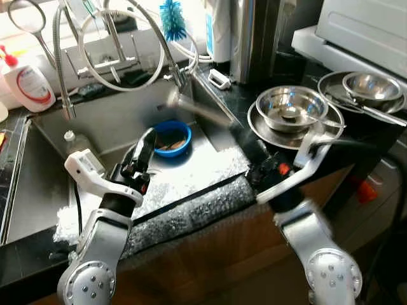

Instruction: Kitchen organization

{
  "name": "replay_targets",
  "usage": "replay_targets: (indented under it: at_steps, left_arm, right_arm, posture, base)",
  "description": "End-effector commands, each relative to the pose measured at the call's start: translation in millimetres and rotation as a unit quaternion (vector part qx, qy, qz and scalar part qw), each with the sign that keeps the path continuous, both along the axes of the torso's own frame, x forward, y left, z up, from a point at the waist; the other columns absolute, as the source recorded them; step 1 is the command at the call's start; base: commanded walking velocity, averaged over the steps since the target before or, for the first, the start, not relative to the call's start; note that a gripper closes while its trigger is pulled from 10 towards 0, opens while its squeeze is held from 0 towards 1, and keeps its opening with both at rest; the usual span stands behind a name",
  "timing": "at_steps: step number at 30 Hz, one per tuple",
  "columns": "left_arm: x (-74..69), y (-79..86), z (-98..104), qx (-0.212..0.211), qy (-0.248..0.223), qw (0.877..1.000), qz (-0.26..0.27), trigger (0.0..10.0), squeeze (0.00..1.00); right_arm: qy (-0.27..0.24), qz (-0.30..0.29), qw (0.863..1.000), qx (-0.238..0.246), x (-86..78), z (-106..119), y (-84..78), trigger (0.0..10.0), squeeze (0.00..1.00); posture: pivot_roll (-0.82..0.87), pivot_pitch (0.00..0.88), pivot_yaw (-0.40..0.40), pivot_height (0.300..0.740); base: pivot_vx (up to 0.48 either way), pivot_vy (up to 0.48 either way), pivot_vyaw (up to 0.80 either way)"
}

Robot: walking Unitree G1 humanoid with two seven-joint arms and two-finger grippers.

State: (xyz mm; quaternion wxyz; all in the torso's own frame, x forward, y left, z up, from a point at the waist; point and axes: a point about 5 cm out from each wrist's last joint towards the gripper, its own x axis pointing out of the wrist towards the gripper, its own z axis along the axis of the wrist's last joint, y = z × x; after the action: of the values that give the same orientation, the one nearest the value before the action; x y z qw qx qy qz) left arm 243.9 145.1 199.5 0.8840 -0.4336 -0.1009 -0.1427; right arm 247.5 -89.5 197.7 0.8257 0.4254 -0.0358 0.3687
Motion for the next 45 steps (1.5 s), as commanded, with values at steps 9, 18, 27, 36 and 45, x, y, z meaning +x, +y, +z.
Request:
replay_targets:
  at_steps: [9, 18, 27, 36, 45]
  left_arm:
    - [-6.2, -11.6, 9.2, -0.051, -0.025, 0.997, -0.042, 10.0, 0.0]
    - [-7.6, -16.4, 11.0, -0.064, -0.028, 0.996, -0.058, 10.0, 0.0]
    - [-8.0, -18.1, 14.0, -0.073, -0.036, 0.995, -0.065, 10.0, 0.0]
    - [-8.4, -16.0, 12.5, -0.078, -0.032, 0.995, -0.057, 0.0, 0.0]
    - [-8.0, -16.3, 13.0, -0.077, -0.031, 0.995, -0.058, 0.0, 0.0]
  right_arm:
    - [0.007, 0.077, 0.997, 0.012, -14.3, 1.1, 15.2, 10.0, 0.0]
    - [0.015, 0.113, 0.993, 0.005, -22.6, -3.6, 22.5, 10.0, 0.0]
    - [0.023, 0.131, 0.991, -0.031, -26.5, -12.3, 28.5, 10.0, 0.0]
    - [0.018, 0.125, 0.991, -0.031, -24.8, -11.2, 27.9, 10.0, 0.0]
    - [0.014, 0.115, 0.993, -0.018, -21.5, -8.6, 26.7, 10.0, 0.0]
  posture:
    - [-0.16, 0.036, 0.105, 0.74]
    - [-0.16, 0.025, 0.102, 0.74]
    - [-0.16, 0.027, 0.102, 0.74]
    - [-0.16, 0.044, 0.1, 0.74]
    - [-0.15, 0.06, 0.1, 0.74]
  base:
    - [0.0, 0.0, 0.0]
    - [0.0, 0.0, 0.0]
    - [0.0, 0.0, 0.0]
    - [0.0, 0.0, 0.0]
    - [0.0, 0.0, 0.0]
